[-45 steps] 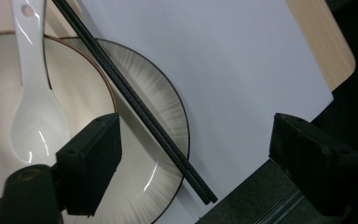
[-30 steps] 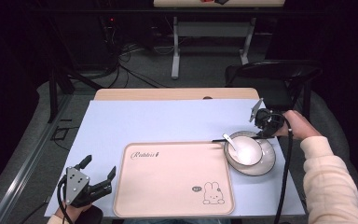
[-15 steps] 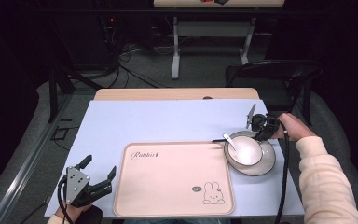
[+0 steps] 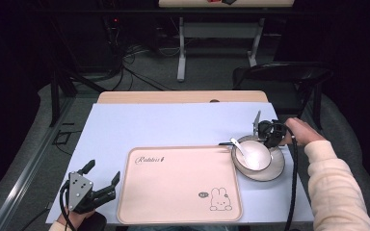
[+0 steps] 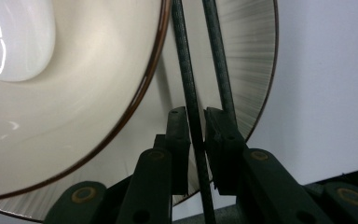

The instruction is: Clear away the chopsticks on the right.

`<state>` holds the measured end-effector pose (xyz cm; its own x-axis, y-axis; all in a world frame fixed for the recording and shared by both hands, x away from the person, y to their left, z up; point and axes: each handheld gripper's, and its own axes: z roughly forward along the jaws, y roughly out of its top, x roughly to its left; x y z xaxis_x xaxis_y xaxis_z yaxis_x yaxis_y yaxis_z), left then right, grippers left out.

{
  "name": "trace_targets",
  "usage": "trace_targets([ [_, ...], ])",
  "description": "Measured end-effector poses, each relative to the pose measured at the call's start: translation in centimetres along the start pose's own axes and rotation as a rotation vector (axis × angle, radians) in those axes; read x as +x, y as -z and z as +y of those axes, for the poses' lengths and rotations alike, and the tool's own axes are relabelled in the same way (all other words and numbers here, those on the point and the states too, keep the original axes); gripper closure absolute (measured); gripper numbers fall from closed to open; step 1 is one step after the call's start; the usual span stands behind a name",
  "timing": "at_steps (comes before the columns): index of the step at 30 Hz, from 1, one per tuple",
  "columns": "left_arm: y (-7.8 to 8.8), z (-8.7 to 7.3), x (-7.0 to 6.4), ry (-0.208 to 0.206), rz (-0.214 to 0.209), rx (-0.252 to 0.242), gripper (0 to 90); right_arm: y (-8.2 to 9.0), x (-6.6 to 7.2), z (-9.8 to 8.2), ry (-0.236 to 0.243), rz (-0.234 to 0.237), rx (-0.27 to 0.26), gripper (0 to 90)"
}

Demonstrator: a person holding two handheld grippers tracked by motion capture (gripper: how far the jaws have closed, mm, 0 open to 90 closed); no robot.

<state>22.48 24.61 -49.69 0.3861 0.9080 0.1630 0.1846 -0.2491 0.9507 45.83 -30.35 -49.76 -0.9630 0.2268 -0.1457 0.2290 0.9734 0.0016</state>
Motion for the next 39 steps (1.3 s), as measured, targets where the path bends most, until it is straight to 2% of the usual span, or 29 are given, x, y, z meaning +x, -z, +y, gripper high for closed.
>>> trace_targets([
  [4, 0.0, 0.0, 0.0, 0.001, 0.001, 0.0, 15.3, -0.4, 0.0, 0.1, -0.003, 0.013, -0.012, 81.1],
  [11, 0.0, 0.0, 0.0, 0.001, 0.001, 0.0, 15.3, -0.5, -0.2, 0.2, 0.027, 0.024, -0.022, 84.1],
  [14, 0.0, 0.0, 0.0, 0.001, 0.002, 0.0, 15.3, -0.5, -0.2, 0.2, 0.031, 0.023, -0.025, 84.5],
  [15, 0.0, 0.0, 0.0, 0.001, 0.002, 0.0, 15.3, -0.5, -0.1, 0.1, 0.019, 0.023, -0.023, 84.6],
  [16, 0.0, 0.0, 0.0, 0.001, 0.002, 0.0, 15.3, -0.5, -0.3, 0.1, 0.035, 0.021, -0.039, 84.7],
  [22, 0.0, 0.0, 0.0, 0.001, 0.001, 0.0, 15.3, -0.5, -0.2, -0.1, 0.027, 0.033, -0.048, 85.0],
  [25, 0.0, 0.0, 0.0, 0.0, 0.001, 0.0, 15.3, 0.2, -0.1, -0.2, 0.023, 0.023, -0.078, 85.1],
  [29, 0.0, 0.0, 0.0, 0.0, 0.001, 0.0, 15.3, 0.9, 0.2, -0.2, 0.02, -0.002, -0.089, 85.1],
  [32, 0.0, 0.0, 0.0, 0.001, 0.001, -0.001, 15.3, 2.0, 0.2, -0.2, 0.019, -0.042, -0.096, 85.1],
  [35, 0.0, 0.0, 0.0, 0.001, 0.001, -0.002, 15.3, 3.1, 0.1, -0.3, 0.006, -0.06, -0.118, 85.1],
  [39, 0.0, 0.0, 0.0, 0.001, 0.001, -0.001, 15.3, 4.2, 0.3, -0.3, -0.016, -0.075, -0.121, 85.1],
])
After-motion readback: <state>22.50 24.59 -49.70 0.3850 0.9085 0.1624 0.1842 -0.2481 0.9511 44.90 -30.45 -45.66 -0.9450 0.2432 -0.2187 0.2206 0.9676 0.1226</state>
